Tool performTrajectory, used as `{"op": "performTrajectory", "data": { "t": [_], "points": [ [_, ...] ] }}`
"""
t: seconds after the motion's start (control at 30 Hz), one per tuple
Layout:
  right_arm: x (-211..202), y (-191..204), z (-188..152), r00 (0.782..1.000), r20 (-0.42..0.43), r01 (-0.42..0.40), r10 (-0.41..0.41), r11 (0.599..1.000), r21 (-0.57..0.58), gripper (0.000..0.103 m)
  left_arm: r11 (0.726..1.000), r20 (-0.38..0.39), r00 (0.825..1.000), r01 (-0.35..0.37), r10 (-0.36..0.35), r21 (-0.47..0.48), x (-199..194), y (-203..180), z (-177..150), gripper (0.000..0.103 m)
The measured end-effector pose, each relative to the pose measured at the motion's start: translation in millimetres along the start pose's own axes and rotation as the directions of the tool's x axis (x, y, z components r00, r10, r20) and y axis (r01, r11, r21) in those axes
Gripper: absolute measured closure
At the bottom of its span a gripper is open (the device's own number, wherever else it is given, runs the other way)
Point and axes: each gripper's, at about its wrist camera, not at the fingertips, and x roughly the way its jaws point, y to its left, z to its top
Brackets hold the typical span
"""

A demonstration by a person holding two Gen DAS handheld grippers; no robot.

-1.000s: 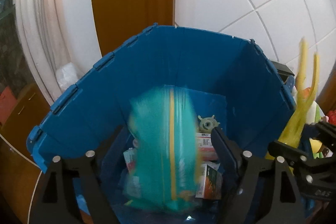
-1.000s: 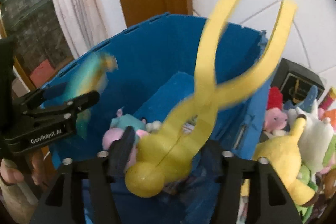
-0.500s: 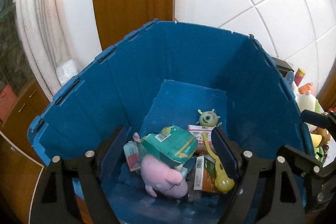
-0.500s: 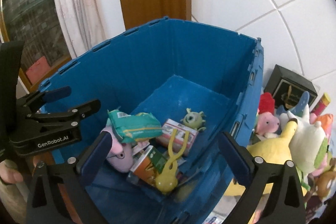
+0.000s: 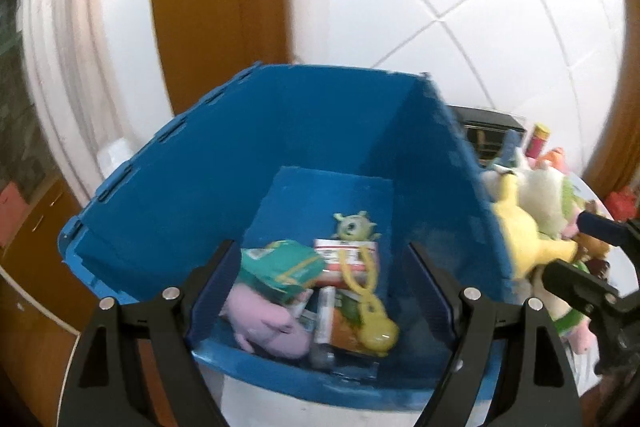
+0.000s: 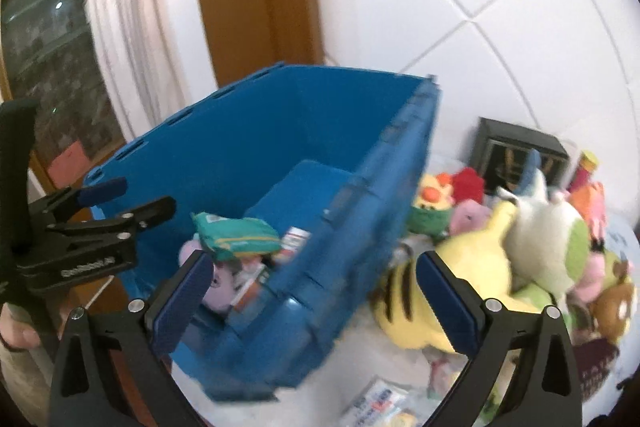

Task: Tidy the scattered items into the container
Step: 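Move both tools back over the items on the table, then grasp the white wipes pack with the left tool while the right grasps the yellow pack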

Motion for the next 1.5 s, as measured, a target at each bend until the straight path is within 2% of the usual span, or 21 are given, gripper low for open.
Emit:
{"op": "performTrajectory", "data": {
  "t": [0.23,0.37,0.53,0.6,0.77,0.9,1.03,1.27,1.3,1.43,1.5],
  "points": [
    [-34,-70,-55,0.998,-0.026,0.064,-0.062,0.995,0.083,0.0,0.993,0.043,0.994,0.096,-0.099,0.073,-36,-76,-21,0.02],
    [-41,-103,-89,0.994,-0.073,0.09,-0.082,0.989,0.115,0.0,0.986,0.031,0.992,0.116,-0.12,0.119,-44,-120,-38,0.02],
    [-47,-137,-131,0.985,-0.137,0.121,-0.103,0.984,0.132,0.0,0.977,-0.026,0.986,0.165,-0.163,0.133,-39,-166,-65,0.02],
    [-49,-151,-147,0.98,-0.166,0.133,-0.108,0.98,0.147,0.0,0.97,-0.073,0.98,0.195,-0.187,0.143,-31,-186,-78,0.02],
    [-38,-172,-179,0.968,-0.231,0.146,-0.099,0.97,0.196,0.0,0.966,-0.173,0.968,0.208,-0.18,0.156,-2,-206,-106,0.02],
    [-20,-180,-206,0.953,-0.291,0.158,-0.087,0.96,0.229,0.0,0.96,-0.262,0.95,0.221,-0.171,0.174,35,-211,-132,0.02],
    [8,-183,-235,0.925,-0.363,0.208,-0.11,0.947,0.243,0.0,0.955,-0.34,0.927,0.233,-0.16,0.186,75,-212,-158,0.02],
    [50,-184,-271,0.889,-0.443,0.259,-0.119,0.928,0.27,0.0,0.957,-0.462,0.872,0.252,-0.159,0.146,150,-197,-210,0.02],
    [56,-184,-275,0.885,-0.45,0.268,-0.124,0.924,0.272,0.0,0.954,-0.476,0.862,0.269,-0.177,0.132,159,-196,-217,0.02],
    [70,-186,-286,0.876,-0.461,0.292,-0.138,0.914,0.281,0.0,0.939,-0.482,0.848,0.318,-0.221,0.128,172,-205,-229,0.02],
    [73,-186,-289,0.875,-0.464,0.296,-0.139,0.912,0.284,0.0,0.935,-0.489,0.845,0.324,-0.215,0.148,177,-211,-234,0.02]
  ]
}}
